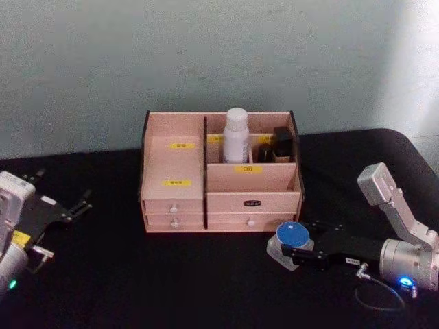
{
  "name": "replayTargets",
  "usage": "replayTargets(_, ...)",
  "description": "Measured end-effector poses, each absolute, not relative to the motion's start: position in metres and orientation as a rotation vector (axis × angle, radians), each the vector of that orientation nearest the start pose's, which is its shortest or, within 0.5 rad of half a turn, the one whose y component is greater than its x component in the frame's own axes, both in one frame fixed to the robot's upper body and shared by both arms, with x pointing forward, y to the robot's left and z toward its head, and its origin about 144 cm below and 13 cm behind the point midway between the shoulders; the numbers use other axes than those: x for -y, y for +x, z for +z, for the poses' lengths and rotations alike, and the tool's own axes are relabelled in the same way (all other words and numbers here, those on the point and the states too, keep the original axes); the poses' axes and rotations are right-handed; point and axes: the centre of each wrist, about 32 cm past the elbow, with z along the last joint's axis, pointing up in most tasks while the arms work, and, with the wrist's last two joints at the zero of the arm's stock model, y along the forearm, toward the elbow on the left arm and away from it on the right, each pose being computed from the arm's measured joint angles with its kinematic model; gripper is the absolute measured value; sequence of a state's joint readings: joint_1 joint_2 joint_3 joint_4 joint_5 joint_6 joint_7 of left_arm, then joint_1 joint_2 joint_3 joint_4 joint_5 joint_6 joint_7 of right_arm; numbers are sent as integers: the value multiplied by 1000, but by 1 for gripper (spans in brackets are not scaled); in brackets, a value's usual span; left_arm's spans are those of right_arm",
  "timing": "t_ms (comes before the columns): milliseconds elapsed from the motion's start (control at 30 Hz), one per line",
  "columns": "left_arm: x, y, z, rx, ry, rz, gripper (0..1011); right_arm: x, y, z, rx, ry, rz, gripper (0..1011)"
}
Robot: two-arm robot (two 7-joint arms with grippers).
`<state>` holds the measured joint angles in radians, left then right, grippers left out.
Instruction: Pick up the facial cleanser and watermelon frost from the table and place them into the tiered storage box.
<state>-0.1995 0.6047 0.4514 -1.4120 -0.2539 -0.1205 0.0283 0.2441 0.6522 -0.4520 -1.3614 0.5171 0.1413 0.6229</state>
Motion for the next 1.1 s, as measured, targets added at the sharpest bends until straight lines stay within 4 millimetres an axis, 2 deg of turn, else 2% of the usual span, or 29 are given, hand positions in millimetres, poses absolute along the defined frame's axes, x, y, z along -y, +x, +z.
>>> replayTargets(800, -310, 489, 1140, 285, 304, 1248, 1001, 338, 500, 1146, -184, -354, -712, 728)
replayTargets(1100, -310, 489, 1140, 285, 304, 1248, 1001, 338, 501, 1148, -170, -351, -662, 728)
